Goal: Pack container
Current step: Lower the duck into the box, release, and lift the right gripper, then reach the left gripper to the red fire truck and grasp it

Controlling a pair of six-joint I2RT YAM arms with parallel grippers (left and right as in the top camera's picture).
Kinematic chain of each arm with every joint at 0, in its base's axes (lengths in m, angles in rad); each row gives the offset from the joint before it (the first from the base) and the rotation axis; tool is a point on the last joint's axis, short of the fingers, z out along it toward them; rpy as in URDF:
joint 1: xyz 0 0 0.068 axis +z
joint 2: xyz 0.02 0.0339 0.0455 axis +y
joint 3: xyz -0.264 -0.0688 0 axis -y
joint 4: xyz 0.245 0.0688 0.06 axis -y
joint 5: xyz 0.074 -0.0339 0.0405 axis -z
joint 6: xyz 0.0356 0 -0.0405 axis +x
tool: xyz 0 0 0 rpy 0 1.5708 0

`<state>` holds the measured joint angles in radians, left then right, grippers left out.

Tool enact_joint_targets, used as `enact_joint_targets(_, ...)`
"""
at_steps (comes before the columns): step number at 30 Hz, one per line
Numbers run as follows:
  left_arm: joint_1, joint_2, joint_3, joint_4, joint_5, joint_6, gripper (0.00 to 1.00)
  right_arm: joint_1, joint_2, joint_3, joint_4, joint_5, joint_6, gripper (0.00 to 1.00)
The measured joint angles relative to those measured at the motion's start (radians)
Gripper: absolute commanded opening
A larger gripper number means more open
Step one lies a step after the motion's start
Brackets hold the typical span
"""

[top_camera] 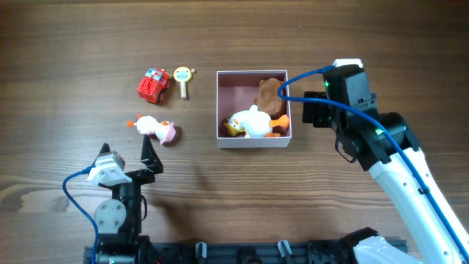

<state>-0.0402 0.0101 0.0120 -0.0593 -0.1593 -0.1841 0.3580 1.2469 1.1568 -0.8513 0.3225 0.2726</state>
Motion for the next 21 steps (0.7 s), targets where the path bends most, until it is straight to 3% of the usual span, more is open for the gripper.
enact_joint_targets(21,0.0,0.0,0.0,0.019,0.016,0.0,1.0,0.0,0.0,0.0,-0.001,0.0,0.003,1.0)
